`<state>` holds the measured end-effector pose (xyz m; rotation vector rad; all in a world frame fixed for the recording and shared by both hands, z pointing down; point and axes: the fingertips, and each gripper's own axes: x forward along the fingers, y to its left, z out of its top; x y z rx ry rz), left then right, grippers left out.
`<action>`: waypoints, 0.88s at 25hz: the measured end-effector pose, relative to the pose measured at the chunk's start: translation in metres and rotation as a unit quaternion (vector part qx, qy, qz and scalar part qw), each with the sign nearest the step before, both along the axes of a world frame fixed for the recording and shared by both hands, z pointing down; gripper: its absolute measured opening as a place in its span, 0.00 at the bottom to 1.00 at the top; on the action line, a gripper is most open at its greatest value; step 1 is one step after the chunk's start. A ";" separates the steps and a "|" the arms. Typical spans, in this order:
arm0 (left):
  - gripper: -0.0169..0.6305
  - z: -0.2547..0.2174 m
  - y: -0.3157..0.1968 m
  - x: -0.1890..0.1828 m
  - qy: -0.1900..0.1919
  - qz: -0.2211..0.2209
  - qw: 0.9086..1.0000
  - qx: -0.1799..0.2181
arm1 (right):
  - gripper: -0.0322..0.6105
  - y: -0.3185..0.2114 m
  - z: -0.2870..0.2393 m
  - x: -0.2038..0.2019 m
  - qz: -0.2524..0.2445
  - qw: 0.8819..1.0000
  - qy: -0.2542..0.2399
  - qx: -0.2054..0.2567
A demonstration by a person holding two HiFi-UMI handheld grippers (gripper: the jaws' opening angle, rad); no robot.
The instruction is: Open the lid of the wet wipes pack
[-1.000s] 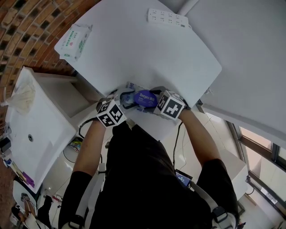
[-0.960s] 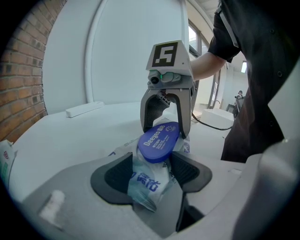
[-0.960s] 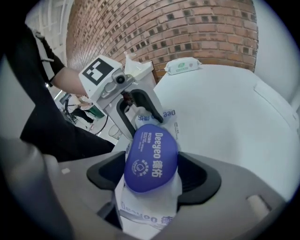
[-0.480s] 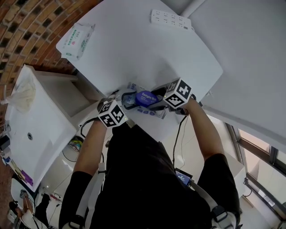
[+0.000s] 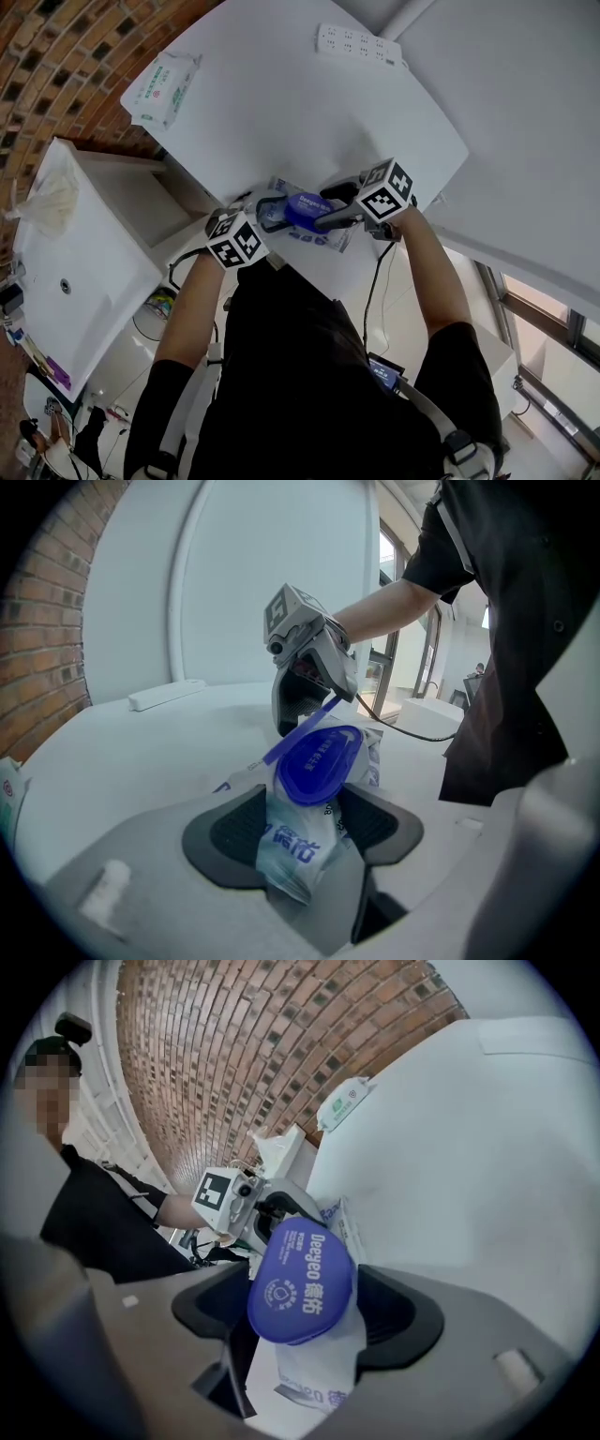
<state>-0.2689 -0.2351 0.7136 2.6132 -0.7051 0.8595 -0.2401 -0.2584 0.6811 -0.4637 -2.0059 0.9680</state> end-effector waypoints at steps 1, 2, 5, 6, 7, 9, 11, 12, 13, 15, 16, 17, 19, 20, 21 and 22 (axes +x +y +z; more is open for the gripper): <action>0.41 0.000 0.000 0.000 0.000 0.000 1.000 0.000 | 0.62 -0.004 -0.001 0.000 0.003 1.000 -0.003 0.007; 0.41 0.000 0.000 0.000 0.000 0.000 1.000 0.000 | 0.62 -0.008 -0.003 0.000 0.008 1.000 -0.007 0.014; 0.41 0.001 0.000 0.000 0.000 0.001 1.000 -0.001 | 0.59 -0.021 -0.011 0.000 0.026 0.999 -0.019 0.027; 0.41 0.001 0.000 0.000 0.000 0.001 1.000 -0.002 | 0.58 -0.025 -0.013 -0.001 0.031 0.999 -0.023 0.029; 0.41 0.001 0.000 0.000 0.001 0.001 1.000 -0.002 | 0.57 -0.029 -0.015 -0.001 0.036 0.999 -0.026 0.031; 0.41 0.001 0.000 0.000 0.002 0.000 1.000 0.000 | 0.56 -0.036 -0.018 -0.001 0.045 0.997 -0.038 0.040; 0.41 0.000 0.000 0.000 0.003 0.000 1.000 0.007 | 0.52 -0.046 -0.022 -0.003 0.061 0.995 -0.059 0.059; 0.41 -0.001 0.000 0.000 0.003 0.000 1.000 0.010 | 0.49 -0.052 -0.025 -0.003 0.073 0.993 -0.068 0.070; 0.41 -0.001 0.000 -0.001 0.003 0.000 1.000 0.011 | 0.46 -0.059 -0.026 -0.002 0.086 0.990 -0.073 0.079; 0.41 0.000 0.001 -0.001 0.004 0.001 1.000 0.009 | 0.42 -0.069 -0.026 0.000 0.104 0.987 -0.076 0.094; 0.41 -0.001 0.001 -0.001 0.004 0.001 1.000 0.008 | 0.40 -0.072 -0.026 0.001 0.109 0.986 -0.076 0.098; 0.41 -0.001 0.001 -0.001 0.005 0.001 1.000 0.008 | 0.39 -0.074 -0.026 0.002 0.113 0.985 -0.077 0.101; 0.41 -0.002 0.000 0.000 0.006 0.001 1.000 0.008 | 0.39 -0.079 -0.024 0.003 0.126 0.983 -0.078 0.108; 0.41 -0.002 0.000 0.000 0.007 0.000 1.000 0.008 | 0.39 -0.082 -0.023 0.004 0.135 0.981 -0.078 0.113; 0.41 -0.002 0.000 0.000 0.007 0.000 1.000 0.008 | 0.38 -0.086 -0.021 0.005 0.145 0.979 -0.078 0.121; 0.41 -0.002 0.000 -0.001 0.007 0.000 1.000 0.009 | 0.36 -0.090 -0.020 0.007 0.155 0.976 -0.079 0.130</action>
